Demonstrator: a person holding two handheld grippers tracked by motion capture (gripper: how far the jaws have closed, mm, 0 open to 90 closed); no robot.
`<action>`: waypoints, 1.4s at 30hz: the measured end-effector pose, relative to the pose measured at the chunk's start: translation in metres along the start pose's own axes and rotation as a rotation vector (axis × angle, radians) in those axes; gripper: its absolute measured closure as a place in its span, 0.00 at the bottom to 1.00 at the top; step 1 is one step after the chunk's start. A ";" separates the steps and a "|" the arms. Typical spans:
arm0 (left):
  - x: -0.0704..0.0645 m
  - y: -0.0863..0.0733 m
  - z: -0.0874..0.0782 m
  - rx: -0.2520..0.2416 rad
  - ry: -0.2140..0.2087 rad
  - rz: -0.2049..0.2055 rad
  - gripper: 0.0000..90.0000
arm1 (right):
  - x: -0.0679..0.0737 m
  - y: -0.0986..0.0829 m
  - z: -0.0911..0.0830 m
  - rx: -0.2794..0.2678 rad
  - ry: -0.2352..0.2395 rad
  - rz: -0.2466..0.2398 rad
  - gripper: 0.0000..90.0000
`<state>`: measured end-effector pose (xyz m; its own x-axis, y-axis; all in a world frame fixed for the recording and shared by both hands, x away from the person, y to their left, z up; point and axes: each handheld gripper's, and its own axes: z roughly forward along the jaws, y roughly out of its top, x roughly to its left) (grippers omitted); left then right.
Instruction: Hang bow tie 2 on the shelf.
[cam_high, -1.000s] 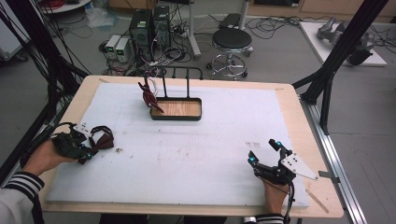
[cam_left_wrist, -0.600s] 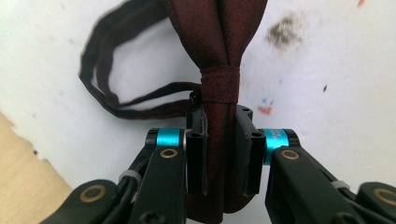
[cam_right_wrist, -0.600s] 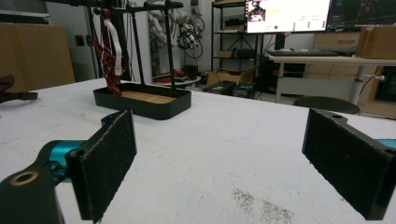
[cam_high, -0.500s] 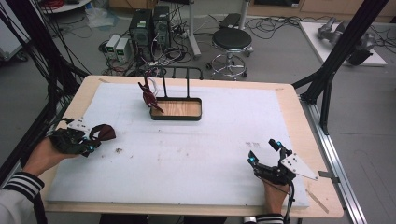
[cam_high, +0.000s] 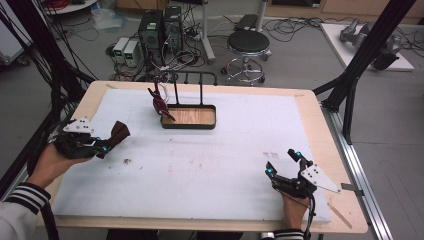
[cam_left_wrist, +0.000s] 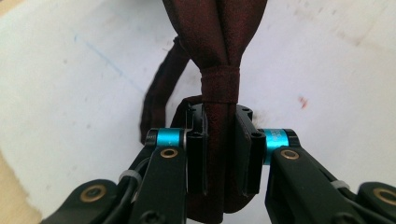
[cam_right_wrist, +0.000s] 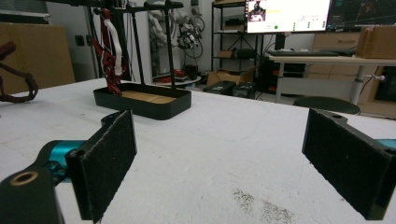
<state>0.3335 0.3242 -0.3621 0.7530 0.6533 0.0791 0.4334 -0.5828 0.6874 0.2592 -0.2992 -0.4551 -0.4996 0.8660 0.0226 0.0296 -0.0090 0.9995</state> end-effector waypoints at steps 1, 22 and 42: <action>-0.001 0.002 -0.001 -0.015 -0.005 -0.002 0.85 | 0.000 0.000 0.000 0.000 0.000 -0.001 0.10; -0.021 0.058 -0.004 -0.198 -0.041 0.051 0.85 | 0.000 0.000 0.000 -0.001 -0.001 -0.001 0.10; -0.037 0.115 0.031 -0.310 -0.079 0.070 0.85 | 0.000 0.000 0.000 -0.001 0.000 -0.001 0.10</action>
<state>0.3709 0.2177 -0.3081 0.8168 0.5704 0.0866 0.2164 -0.4421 0.8705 0.2590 -0.2989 -0.4552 -0.4995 0.8661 0.0216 0.0281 -0.0087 0.9996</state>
